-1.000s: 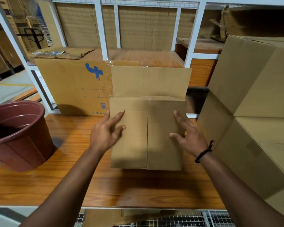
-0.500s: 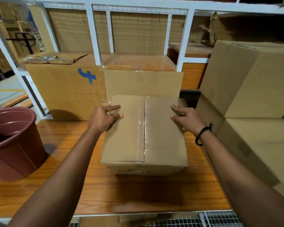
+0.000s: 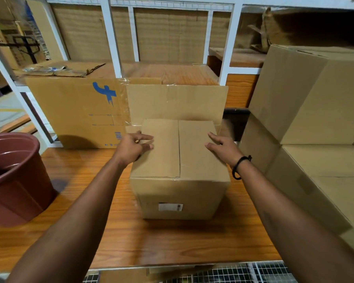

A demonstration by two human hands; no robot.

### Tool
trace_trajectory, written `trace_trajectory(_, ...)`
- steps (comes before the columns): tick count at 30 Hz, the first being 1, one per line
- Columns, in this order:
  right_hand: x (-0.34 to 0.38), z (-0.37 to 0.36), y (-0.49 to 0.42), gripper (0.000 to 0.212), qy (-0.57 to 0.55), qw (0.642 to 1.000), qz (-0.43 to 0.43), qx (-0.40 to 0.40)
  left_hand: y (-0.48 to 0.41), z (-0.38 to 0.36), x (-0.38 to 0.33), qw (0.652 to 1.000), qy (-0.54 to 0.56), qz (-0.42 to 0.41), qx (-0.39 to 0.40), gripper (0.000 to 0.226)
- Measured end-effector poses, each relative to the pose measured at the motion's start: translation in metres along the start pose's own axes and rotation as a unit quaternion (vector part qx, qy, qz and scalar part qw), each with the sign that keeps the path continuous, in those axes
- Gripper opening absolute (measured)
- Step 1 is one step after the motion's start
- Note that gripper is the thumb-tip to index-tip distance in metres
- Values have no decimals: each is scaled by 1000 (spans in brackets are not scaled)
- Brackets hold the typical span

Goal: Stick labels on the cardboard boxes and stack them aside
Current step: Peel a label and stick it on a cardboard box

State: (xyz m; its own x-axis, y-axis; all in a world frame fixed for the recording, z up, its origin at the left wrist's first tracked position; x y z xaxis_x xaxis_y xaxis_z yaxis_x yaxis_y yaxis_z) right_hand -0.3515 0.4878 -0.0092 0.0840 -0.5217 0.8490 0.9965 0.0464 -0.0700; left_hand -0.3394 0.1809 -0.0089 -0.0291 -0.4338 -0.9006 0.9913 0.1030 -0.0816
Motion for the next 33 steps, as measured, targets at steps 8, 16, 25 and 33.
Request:
trace_trajectory(8,-11,-11,-16,47,-14,999,-29,17,-5,-8,20,999,29,-7,23,24)
trace_trajectory(16,-8,4,58,76,-23,995,67,63,52,5,19,978,155,-131,56,59)
trace_trajectory(25,-38,-11,83,63,37,995,85,-43,69,-10,33,981,83,-157,81,58)
trace_trajectory(33,-48,-19,102,99,110,972,175,-109,102,-9,45,978,-40,-200,-43,87)
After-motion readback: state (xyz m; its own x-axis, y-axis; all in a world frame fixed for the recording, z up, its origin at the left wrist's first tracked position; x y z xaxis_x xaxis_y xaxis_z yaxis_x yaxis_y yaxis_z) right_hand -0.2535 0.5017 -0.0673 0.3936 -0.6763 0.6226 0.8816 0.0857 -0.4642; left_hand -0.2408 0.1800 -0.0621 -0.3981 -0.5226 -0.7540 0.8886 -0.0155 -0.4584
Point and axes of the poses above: each hand's wrist, its own y-axis away from the middle knuckle, its own z-axis out of the back of the hand, x = y × z, the point moved 8 cm from there along -y, towards the middle knuckle, and after that the axes turned 2 degrees about -x, right-handed, at the moved point
